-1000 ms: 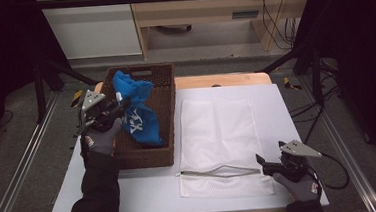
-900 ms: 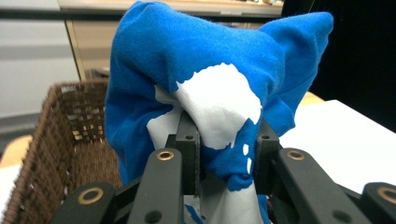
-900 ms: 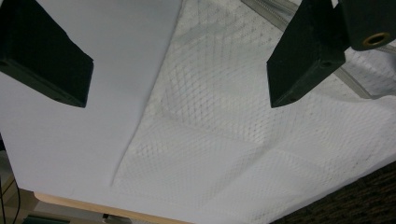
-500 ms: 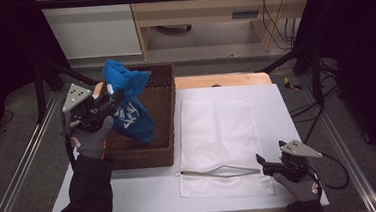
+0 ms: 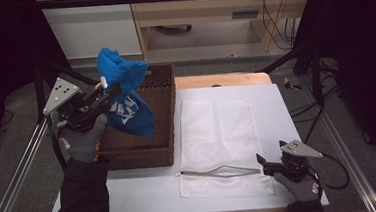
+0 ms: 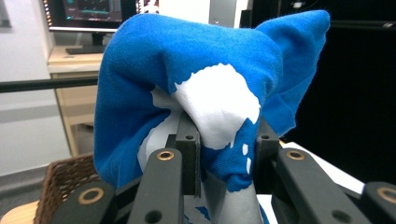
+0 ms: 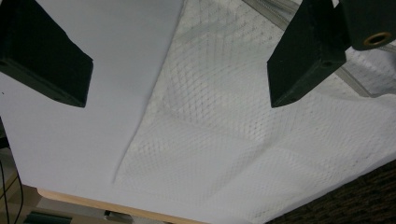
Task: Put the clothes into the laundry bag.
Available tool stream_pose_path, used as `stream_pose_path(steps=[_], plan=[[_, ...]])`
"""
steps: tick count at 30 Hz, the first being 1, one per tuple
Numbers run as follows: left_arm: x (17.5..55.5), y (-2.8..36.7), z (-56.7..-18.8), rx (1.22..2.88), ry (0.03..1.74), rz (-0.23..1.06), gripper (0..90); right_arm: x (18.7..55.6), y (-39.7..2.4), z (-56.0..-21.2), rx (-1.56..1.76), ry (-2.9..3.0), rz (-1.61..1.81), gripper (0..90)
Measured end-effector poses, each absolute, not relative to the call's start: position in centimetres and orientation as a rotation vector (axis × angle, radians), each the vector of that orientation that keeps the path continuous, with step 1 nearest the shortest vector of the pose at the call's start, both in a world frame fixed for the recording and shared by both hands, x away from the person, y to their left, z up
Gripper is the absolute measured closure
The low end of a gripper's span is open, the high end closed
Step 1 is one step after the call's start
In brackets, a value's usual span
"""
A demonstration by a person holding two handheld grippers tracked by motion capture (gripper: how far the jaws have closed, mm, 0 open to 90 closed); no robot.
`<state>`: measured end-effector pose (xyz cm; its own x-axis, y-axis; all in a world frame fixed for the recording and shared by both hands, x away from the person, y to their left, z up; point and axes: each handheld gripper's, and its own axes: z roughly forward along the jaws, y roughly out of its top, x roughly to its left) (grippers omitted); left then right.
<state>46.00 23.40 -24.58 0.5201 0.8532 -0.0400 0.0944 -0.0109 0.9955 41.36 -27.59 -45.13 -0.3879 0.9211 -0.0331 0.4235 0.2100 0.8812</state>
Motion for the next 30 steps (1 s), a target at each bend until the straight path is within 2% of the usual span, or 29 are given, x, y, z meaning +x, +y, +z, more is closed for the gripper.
stream_pose_path(steps=[15,30], plan=[[43.5,22.4,-20.9,1.433,0.787,0.747,71.0,41.4,-27.5,-45.2,1.228,1.919,1.113,6.6],[41.9,19.3,-18.5,1.450,0.690,0.730,71.0,41.3,-27.4,-45.2,1.222,1.922,1.111,6.1]])
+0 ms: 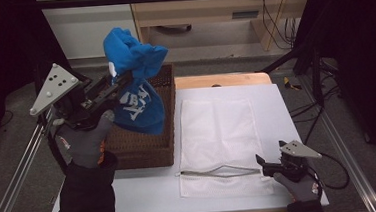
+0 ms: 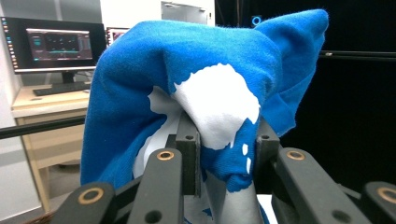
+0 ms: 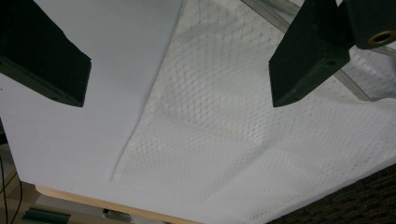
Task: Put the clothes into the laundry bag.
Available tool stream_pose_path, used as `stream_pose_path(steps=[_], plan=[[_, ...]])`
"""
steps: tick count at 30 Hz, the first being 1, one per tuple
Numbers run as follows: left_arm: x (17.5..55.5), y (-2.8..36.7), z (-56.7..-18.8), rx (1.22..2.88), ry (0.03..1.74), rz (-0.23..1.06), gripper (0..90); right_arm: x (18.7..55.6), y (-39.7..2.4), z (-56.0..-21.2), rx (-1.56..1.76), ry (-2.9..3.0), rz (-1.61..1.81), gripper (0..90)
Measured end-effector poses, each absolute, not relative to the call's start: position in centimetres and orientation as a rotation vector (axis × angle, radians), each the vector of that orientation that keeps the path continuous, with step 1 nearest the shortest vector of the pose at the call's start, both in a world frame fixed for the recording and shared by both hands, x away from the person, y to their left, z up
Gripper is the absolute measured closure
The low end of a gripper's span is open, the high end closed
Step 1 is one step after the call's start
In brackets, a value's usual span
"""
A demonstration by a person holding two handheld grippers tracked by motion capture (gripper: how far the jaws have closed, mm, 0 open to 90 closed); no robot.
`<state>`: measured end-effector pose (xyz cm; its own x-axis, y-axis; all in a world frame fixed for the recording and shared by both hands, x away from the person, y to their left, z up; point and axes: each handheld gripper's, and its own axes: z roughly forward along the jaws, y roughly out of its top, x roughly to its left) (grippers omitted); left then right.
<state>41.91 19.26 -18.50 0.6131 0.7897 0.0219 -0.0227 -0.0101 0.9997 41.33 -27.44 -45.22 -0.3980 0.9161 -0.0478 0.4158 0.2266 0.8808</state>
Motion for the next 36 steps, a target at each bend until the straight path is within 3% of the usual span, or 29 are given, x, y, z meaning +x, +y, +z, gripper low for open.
stream_pose_path(steps=[18,36], plan=[[42.1,13.7,-18.1,1.481,0.597,0.676,71.0,41.3,-27.4,-45.3,1.217,1.928,1.119,5.7],[43.7,7.1,-20.8,1.544,0.560,0.574,70.9,41.3,-27.6,-45.3,1.214,1.927,1.123,5.3]])
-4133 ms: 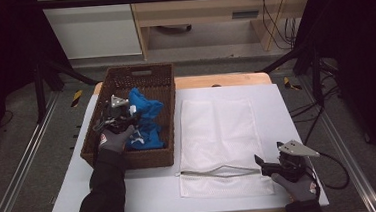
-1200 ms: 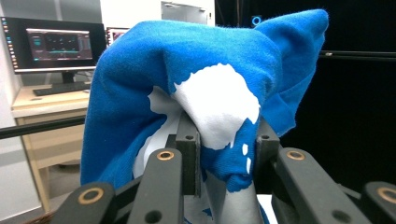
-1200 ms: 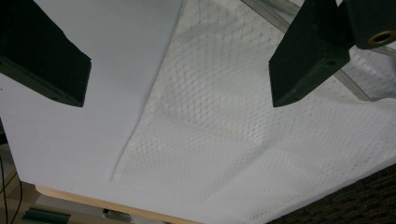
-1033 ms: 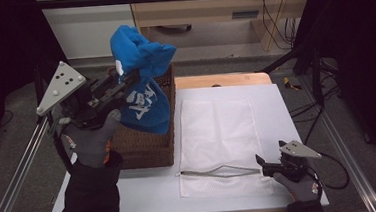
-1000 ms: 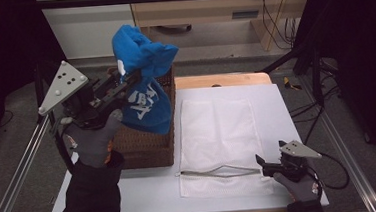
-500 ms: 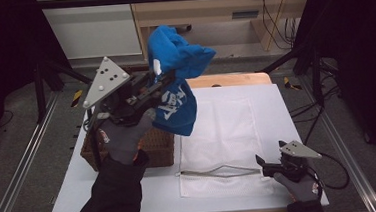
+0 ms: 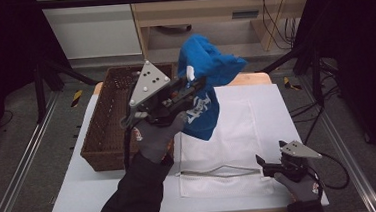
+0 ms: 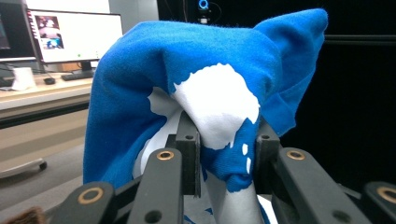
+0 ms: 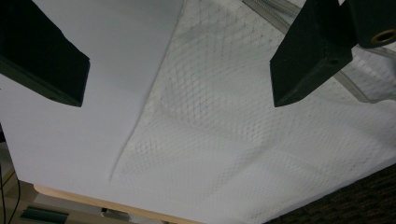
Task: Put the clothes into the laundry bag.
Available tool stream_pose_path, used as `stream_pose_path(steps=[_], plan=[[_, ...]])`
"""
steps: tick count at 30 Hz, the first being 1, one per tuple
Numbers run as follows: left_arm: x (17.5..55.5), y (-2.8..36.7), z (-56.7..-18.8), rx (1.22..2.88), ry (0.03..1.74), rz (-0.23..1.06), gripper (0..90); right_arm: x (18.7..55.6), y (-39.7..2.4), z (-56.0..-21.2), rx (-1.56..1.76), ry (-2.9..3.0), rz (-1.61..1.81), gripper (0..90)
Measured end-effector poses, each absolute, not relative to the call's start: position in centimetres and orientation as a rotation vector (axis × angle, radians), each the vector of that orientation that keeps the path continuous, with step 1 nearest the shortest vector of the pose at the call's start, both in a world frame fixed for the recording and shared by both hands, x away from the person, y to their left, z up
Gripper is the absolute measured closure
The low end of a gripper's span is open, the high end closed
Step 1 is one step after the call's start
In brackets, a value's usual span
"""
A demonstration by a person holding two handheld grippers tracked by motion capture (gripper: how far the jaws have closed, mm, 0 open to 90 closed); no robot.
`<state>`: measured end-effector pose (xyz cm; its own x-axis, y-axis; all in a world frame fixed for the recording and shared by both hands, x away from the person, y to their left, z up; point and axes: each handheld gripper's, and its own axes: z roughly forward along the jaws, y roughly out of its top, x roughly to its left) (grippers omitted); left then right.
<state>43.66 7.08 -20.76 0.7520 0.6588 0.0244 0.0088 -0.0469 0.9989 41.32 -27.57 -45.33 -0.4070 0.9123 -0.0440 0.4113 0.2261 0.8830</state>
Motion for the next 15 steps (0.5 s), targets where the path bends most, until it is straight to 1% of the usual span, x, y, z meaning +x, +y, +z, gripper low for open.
stream_pose_path(steps=[7,15], plan=[[44.4,4.4,-22.9,1.594,0.555,0.544,70.9,41.3,-27.6,-45.4,1.207,1.928,1.123,5.2],[45.6,2.5,-25.5,1.641,0.568,0.493,70.8,41.3,-27.5,-45.6,1.206,1.933,1.120,5.1]])
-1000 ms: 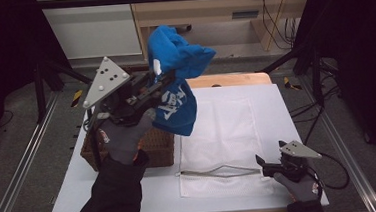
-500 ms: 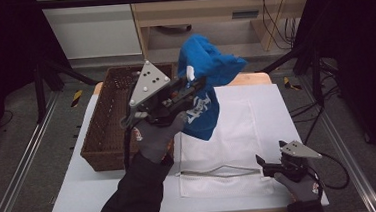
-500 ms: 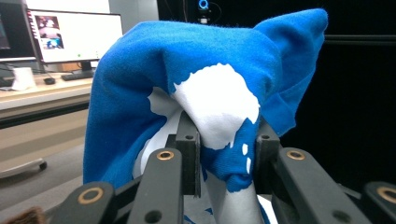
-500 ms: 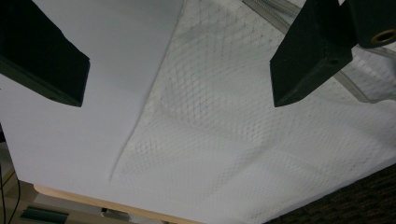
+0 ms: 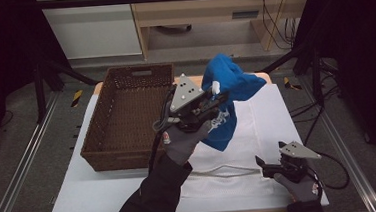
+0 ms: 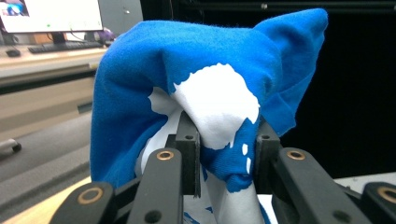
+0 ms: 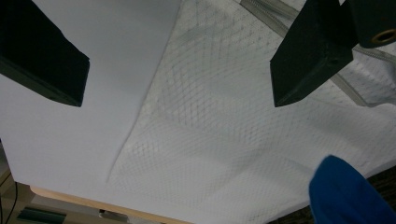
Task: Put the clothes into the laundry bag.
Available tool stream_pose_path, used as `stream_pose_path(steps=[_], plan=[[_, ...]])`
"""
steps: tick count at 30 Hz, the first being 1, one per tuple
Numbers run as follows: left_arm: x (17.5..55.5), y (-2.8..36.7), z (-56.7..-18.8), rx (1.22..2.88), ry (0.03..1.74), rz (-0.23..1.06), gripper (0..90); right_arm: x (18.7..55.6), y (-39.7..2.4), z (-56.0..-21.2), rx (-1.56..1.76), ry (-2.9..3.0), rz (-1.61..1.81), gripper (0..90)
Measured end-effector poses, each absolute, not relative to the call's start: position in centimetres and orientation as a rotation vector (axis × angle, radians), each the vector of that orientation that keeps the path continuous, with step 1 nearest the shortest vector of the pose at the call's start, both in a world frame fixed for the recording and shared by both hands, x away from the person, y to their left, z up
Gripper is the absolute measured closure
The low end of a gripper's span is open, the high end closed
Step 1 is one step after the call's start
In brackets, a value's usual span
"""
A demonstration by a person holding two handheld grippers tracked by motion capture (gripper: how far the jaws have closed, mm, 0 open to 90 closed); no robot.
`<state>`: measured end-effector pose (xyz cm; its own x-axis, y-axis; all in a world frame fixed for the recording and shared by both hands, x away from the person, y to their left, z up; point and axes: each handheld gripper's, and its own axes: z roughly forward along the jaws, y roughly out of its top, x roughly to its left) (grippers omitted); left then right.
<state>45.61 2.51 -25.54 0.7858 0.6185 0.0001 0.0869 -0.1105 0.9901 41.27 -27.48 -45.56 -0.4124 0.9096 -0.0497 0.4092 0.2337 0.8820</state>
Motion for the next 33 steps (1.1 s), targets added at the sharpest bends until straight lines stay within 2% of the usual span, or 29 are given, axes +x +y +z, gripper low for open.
stream_pose_path(steps=[18,33], plan=[[47.6,-1.4,-33.3,1.775,0.605,0.421,70.5,41.3,-27.6,-45.7,1.207,1.938,1.118,5.0],[48.8,-2.5,-40.3,1.909,0.697,0.361,69.0,41.3,-27.4,-45.9,1.208,1.949,1.117,4.7]])
